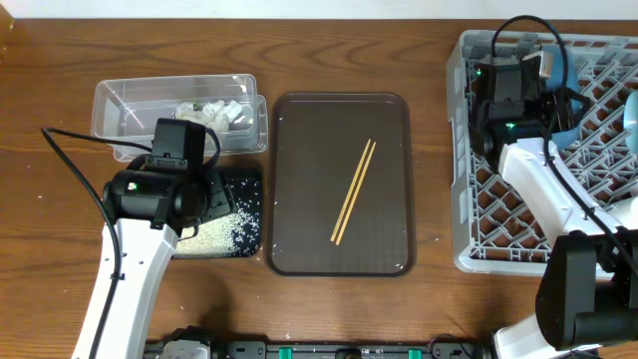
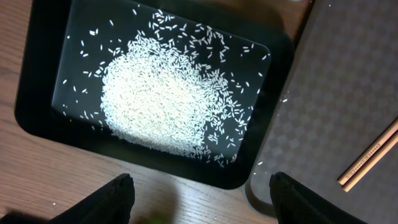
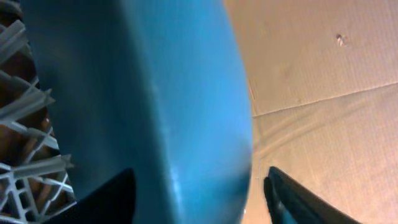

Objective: Sort waste into correct bins and load items into the dishwasher rack
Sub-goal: 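Carry the blue plate right and stand it in the dish rack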

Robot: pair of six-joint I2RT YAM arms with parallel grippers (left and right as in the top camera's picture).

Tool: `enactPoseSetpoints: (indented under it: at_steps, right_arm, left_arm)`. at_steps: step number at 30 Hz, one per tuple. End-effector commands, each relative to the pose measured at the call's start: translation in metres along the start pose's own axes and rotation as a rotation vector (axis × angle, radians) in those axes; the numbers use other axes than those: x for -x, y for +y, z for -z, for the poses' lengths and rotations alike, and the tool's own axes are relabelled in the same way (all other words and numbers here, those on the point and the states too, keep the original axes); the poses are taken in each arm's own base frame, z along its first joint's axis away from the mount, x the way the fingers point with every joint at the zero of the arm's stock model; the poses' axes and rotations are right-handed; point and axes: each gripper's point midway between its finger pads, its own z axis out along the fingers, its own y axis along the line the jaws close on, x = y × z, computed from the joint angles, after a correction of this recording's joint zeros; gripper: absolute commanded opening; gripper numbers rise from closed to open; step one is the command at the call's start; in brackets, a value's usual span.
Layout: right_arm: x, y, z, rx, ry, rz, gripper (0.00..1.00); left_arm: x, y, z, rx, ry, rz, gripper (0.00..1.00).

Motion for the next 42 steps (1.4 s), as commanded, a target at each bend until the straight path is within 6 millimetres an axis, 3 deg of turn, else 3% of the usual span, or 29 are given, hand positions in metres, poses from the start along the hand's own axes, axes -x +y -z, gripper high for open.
enactPoseSetpoints:
  at_steps: [1, 8, 12, 26, 36, 39, 42]
  right_arm:
    - [0.002, -0.008, 0.002, -0.012, -0.002, -0.098, 0.69]
    - [0.027, -0.035, 0.032, 0.199, -0.14, -0.229, 0.79]
    - [0.044, -0.04, 0.056, 0.402, -0.258, -0.288, 0.73]
    - [0.017, -0.032, 0.054, 0.465, -0.136, -0.379, 0.73]
    - [0.018, -0.005, 0.072, 0.633, -0.149, -0.333, 0.72]
    - [0.014, 0.015, 0.088, 0.761, -0.142, -0.291, 0.68]
    - [0.01, 0.04, 0.116, 0.961, -0.114, -0.295, 0.64]
  left_arm:
    - [-0.001, 0.002, -0.001, 0.008, 0.003, 0.01, 0.73]
    - [-0.001, 0.002, -0.001, 0.008, 0.003, 0.01, 0.73]
    - [-0.001, 0.002, -0.001, 0.007, 0.003, 0.01, 0.73]
    - [-0.001, 0.002, -0.001, 0.008, 0.004, 0.01, 0.73]
    - [-0.001, 0.002, -0.001, 0.008, 0.003, 0.01, 0.73]
    - [-0.001, 0.002, -0.001, 0.008, 0.003, 0.01, 0.73]
    - [-0.001, 0.002, -0.001, 0.008, 0.003, 0.01, 0.73]
